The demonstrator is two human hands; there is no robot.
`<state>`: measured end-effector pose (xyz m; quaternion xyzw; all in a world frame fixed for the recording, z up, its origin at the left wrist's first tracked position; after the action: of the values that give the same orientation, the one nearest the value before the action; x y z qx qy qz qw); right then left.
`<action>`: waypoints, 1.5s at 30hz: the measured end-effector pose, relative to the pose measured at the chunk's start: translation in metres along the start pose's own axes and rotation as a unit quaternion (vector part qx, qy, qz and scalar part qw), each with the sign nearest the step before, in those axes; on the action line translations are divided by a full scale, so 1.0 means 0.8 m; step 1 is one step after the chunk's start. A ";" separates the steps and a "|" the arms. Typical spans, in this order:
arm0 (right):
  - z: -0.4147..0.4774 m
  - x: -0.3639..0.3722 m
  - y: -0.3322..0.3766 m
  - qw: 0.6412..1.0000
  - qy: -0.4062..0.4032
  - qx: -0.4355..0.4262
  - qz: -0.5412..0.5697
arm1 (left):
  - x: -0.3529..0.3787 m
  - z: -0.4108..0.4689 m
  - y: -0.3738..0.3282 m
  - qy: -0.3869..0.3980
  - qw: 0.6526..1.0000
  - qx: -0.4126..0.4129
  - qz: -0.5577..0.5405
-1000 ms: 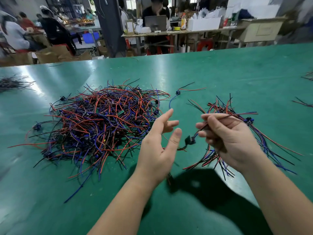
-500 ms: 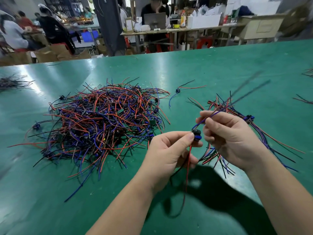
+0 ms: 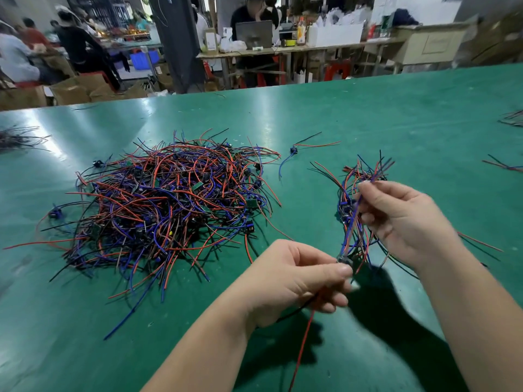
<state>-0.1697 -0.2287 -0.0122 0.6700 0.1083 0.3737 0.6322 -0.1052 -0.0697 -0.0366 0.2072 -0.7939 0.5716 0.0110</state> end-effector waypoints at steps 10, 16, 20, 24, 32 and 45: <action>0.006 -0.022 0.008 0.995 -0.104 0.005 -0.005 | -0.009 -0.002 0.001 0.009 0.998 -0.028 0.050; 0.011 -0.027 0.000 0.990 -0.130 0.054 0.028 | -0.009 -0.002 0.000 -0.002 0.998 -0.009 0.068; 0.017 -0.025 -0.006 0.992 -0.103 0.050 0.059 | -0.005 -0.003 0.002 0.023 0.998 -0.009 0.059; 0.013 -0.015 -0.016 0.997 -0.031 0.061 0.037 | -0.010 -0.001 -0.013 0.002 0.999 0.026 -0.039; -0.024 0.038 -0.029 0.965 0.250 -0.017 -0.078 | -0.029 0.001 -0.021 -0.130 0.957 0.148 -0.215; -0.015 0.027 -0.016 0.992 0.092 0.059 0.070 | -0.015 0.006 -0.015 -0.140 0.967 0.212 0.008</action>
<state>-0.1579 -0.2040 -0.0172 0.6749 0.1411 0.4699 0.5512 -0.0889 -0.0736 -0.0308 0.2764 -0.6500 0.6920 -0.1491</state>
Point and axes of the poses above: each hand's wrist, its own z-axis towards the middle knuckle, its own x-axis out of the palm, y = z × x, the point moved 3 cm from there along z, towards the middle knuckle, and after that the axes turned 7 degrees about -x, right-handed, at the moved point
